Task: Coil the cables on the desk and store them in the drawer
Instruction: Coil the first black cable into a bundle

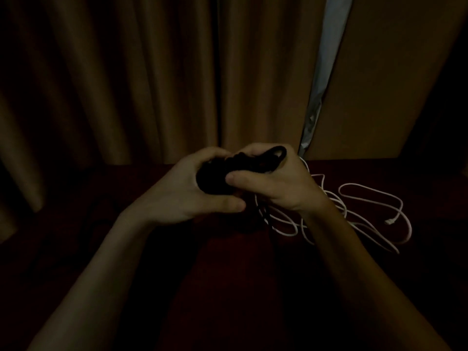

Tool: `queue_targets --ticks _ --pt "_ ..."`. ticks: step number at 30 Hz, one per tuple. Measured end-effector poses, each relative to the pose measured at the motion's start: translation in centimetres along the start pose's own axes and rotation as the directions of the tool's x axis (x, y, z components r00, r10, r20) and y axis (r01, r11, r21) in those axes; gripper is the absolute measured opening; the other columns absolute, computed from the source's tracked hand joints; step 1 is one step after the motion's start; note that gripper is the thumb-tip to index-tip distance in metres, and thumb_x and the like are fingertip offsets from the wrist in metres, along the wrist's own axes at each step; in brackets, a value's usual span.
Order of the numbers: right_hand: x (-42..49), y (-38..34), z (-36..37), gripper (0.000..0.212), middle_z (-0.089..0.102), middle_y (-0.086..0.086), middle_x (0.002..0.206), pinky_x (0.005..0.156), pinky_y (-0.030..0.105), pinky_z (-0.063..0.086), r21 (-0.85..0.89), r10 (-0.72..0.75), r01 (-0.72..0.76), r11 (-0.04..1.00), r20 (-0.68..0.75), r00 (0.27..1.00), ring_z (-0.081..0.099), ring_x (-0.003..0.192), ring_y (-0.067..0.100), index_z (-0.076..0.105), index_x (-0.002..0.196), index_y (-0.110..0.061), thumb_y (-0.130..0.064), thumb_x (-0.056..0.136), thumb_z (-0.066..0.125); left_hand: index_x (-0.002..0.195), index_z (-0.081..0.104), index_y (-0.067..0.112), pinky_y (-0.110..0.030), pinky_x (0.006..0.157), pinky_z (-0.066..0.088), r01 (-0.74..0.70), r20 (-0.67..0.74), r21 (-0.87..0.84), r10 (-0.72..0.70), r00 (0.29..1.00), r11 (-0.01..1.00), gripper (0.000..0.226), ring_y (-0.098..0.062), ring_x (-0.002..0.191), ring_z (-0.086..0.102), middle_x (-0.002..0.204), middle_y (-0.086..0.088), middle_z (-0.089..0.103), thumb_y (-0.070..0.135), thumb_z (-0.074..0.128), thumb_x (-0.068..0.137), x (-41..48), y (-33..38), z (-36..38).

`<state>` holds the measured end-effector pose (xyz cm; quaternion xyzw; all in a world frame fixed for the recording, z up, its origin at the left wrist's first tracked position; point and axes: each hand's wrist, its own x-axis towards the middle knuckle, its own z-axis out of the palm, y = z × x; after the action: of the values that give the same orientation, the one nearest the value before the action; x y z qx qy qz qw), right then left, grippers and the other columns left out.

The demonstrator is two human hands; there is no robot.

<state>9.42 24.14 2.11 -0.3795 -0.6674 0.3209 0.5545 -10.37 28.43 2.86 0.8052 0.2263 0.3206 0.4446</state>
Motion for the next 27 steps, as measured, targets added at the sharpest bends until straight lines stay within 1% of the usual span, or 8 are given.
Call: queue_targets --ticks 4,7,12,17,20,23,25,27 --pt "-0.1 -0.2 0.5 0.018 0.067 0.002 0.062 0.051 0.020 0.045 0.109 0.060 -0.049 0.993 -0.106 0.993 0.064 0.057 0.012 0.065 0.089 0.008 -0.007 0.089 0.075 0.131 0.059 0.020 -0.015 0.084 0.053 -0.214 -0.164 0.495 0.332 0.929 0.842 0.068 0.001 0.106 0.065 0.115 0.017 0.067 0.037 0.089 0.072 0.3 -0.2 1.0" --pt "0.0 -0.6 1.0 0.024 0.055 -0.010 0.045 0.041 0.012 0.036 0.126 0.080 -0.058 0.990 -0.171 0.982 0.053 0.039 0.000 0.058 0.072 -0.002 -0.005 0.094 0.068 0.127 0.062 0.010 -0.010 0.081 0.049 -0.345 -0.147 0.617 0.535 0.832 0.707 0.058 0.003 0.099 0.066 0.113 0.013 0.067 0.031 0.087 0.079 0.7 -0.9 1.9" --pt "0.2 -1.0 2.0 0.066 0.050 -0.003 0.051 0.047 0.021 0.036 -0.025 -0.018 0.013 1.000 -0.203 0.979 0.051 0.049 0.008 0.050 0.061 0.008 -0.049 0.085 0.073 0.116 0.067 0.002 -0.003 0.074 0.037 -0.339 -0.220 0.693 0.634 0.742 0.637 0.039 0.017 0.084 0.052 0.098 0.018 0.056 0.028 0.075 0.088 1.2 -2.2 2.5" --pt "0.2 -1.3 2.3 0.080 0.052 0.005 0.058 0.049 0.021 0.038 -0.054 -0.040 0.030 0.998 -0.197 0.980 0.053 0.054 0.013 0.053 0.075 0.015 -0.064 0.079 0.062 0.115 0.062 0.023 -0.004 0.066 0.036 -0.398 -0.258 0.547 0.600 0.757 0.737 0.030 0.012 0.073 0.056 0.088 0.032 0.056 0.027 0.073 0.087 1.0 -1.3 2.5" --pt "0.2 -1.3 2.0 0.063 0.058 -0.004 0.064 0.054 0.019 0.042 0.030 0.057 -0.053 0.998 -0.144 0.988 0.057 0.060 0.008 0.061 0.081 -0.003 -0.066 0.083 0.067 0.120 0.062 0.024 -0.015 0.066 0.047 -0.421 -0.274 0.418 0.553 0.787 0.805 0.032 -0.003 0.079 0.066 0.096 0.018 0.069 0.033 0.068 0.090 0.7 -0.9 2.3" --pt "0.2 -1.2 1.1 0.022 0.053 -0.009 0.072 0.043 0.015 0.032 0.270 0.097 -0.086 0.959 -0.029 0.995 0.043 0.052 0.001 0.059 0.105 -0.017 -0.033 0.091 0.065 0.114 0.063 0.028 -0.017 0.063 0.048 -0.386 -0.301 0.331 0.484 0.822 0.861 0.023 -0.008 0.072 0.064 0.090 0.004 0.069 0.034 0.064 0.092 0.4 -0.7 1.5" --pt "-0.2 -1.5 0.3 0.040 0.058 -0.007 0.085 0.044 0.014 0.035 0.378 0.085 -0.125 0.917 0.119 0.989 0.046 0.052 0.000 0.050 0.132 -0.017 -0.009 0.094 0.061 0.109 0.067 0.024 -0.021 0.059 0.049 -0.343 -0.270 0.214 0.393 0.879 0.915 0.021 -0.010 0.066 0.064 0.085 -0.003 0.069 0.033 0.063 0.091 0.3 -0.5 1.2" --pt "-0.7 -1.6 -0.4 0.060 0.064 0.003 0.102 0.058 0.016 0.052 0.386 0.062 -0.167 0.907 0.269 0.961 0.066 0.068 0.004 0.042 0.145 -0.016 0.002 0.091 0.060 0.103 0.070 0.014 -0.026 0.055 0.049 -0.266 -0.185 0.057 0.272 0.944 0.962 0.025 -0.014 0.060 0.064 0.076 -0.006 0.069 0.034 0.063 0.089 0.2 -0.3 0.8"
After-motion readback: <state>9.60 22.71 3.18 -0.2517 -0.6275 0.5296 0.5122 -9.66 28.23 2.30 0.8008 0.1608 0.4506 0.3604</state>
